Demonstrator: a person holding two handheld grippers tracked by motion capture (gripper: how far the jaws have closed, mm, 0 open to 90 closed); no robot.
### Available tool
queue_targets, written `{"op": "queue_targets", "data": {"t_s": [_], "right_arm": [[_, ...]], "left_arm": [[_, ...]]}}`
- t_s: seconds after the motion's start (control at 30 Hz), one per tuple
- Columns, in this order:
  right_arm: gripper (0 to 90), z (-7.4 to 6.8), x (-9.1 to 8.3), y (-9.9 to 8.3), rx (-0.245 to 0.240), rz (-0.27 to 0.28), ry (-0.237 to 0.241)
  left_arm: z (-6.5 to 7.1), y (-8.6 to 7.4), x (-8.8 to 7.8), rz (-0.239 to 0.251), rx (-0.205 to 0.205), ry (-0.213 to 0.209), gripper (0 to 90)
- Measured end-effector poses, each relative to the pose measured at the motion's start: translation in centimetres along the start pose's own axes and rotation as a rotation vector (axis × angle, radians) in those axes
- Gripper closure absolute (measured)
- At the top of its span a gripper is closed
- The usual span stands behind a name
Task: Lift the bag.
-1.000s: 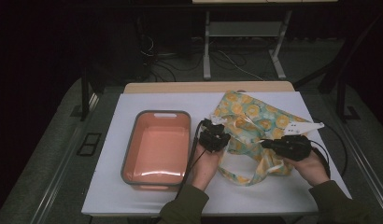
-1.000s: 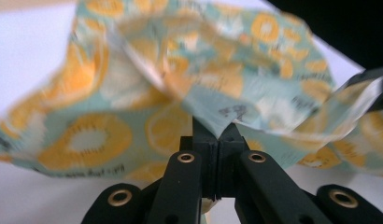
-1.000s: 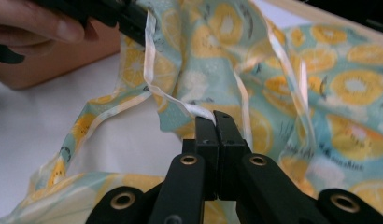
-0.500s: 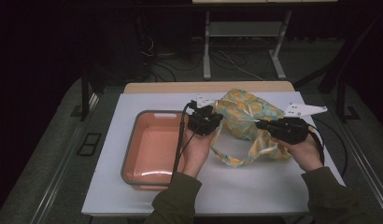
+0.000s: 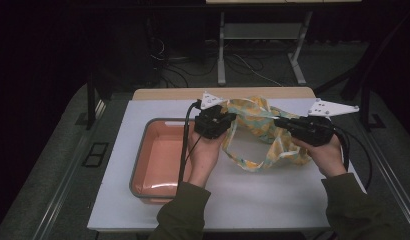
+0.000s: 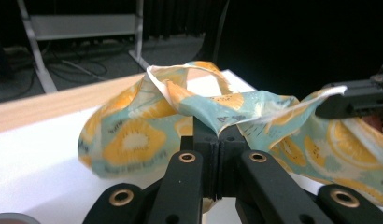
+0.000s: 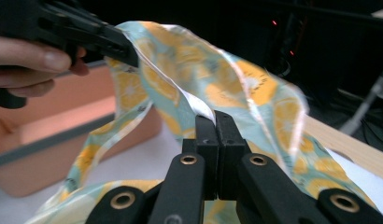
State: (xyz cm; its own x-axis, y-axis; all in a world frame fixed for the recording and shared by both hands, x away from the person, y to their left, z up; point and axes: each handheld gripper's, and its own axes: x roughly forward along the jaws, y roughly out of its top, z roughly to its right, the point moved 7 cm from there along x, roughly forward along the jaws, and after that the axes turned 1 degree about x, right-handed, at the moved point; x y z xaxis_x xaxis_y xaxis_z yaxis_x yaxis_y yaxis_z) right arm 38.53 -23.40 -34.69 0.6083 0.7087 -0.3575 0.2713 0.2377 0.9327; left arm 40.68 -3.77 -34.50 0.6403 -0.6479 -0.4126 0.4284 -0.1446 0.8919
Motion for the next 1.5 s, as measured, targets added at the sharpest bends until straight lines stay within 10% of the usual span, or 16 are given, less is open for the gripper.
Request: {"op": "queue_targets", "data": {"t_s": [0.37, 0.6, 1.03, 1.23, 1.5], "right_arm": [[89.6, 3.5, 4.1, -5.3, 0.084, -0.155, -0.062], [89.2, 3.9, 5.2, -7.4, 0.116, -0.209, -0.057], [48.7, 2.3, 2.5, -5.8, 0.178, -0.146, 0.066], [28.4, 1.0, 1.1, -5.2, 0.177, -0.126, 0.104], [23.9, 0.3, -0.5, -5.8, 0.176, -0.091, 0.103]], "left_arm": [[-2.1, -2.9, 5.0, -0.19, -0.048, 0.025, 88.6], [-2.2, -3.7, 5.4, -0.224, -0.031, 0.034, 77.2], [-2.3, -3.7, -0.4, -0.176, 0.097, -0.054, 33.5], [-2.8, -4.8, -3.3, -0.148, 0.124, -0.125, 23.8], [-4.1, -6.2, -7.3, -0.088, 0.142, -0.17, 19.2]]}}
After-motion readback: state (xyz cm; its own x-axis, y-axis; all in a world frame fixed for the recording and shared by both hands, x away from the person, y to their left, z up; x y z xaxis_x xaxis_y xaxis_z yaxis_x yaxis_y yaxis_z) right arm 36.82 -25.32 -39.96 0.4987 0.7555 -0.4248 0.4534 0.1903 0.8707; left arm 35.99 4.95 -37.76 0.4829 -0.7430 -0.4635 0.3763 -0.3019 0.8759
